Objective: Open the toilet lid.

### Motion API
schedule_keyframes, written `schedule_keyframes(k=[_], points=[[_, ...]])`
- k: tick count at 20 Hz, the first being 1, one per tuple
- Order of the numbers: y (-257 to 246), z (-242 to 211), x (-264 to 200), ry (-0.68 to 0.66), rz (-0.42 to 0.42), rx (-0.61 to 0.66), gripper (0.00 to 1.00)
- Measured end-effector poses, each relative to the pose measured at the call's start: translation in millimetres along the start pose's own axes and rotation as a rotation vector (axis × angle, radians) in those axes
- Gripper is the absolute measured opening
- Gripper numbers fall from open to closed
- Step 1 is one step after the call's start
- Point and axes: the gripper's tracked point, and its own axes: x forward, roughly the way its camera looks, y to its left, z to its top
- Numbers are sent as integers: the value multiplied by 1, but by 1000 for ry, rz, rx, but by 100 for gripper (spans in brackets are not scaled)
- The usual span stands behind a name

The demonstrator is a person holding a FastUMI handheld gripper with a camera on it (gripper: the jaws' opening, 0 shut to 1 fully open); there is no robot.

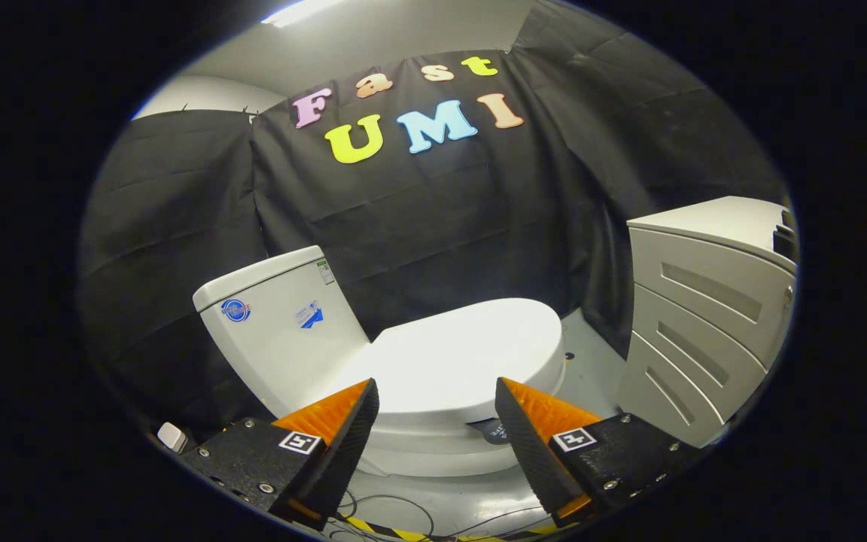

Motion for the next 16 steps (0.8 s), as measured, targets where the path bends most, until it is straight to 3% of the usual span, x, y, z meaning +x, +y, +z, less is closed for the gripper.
schedule_keyframes(k=[16], points=[[-49,-53,37,190,-43,249,96]])
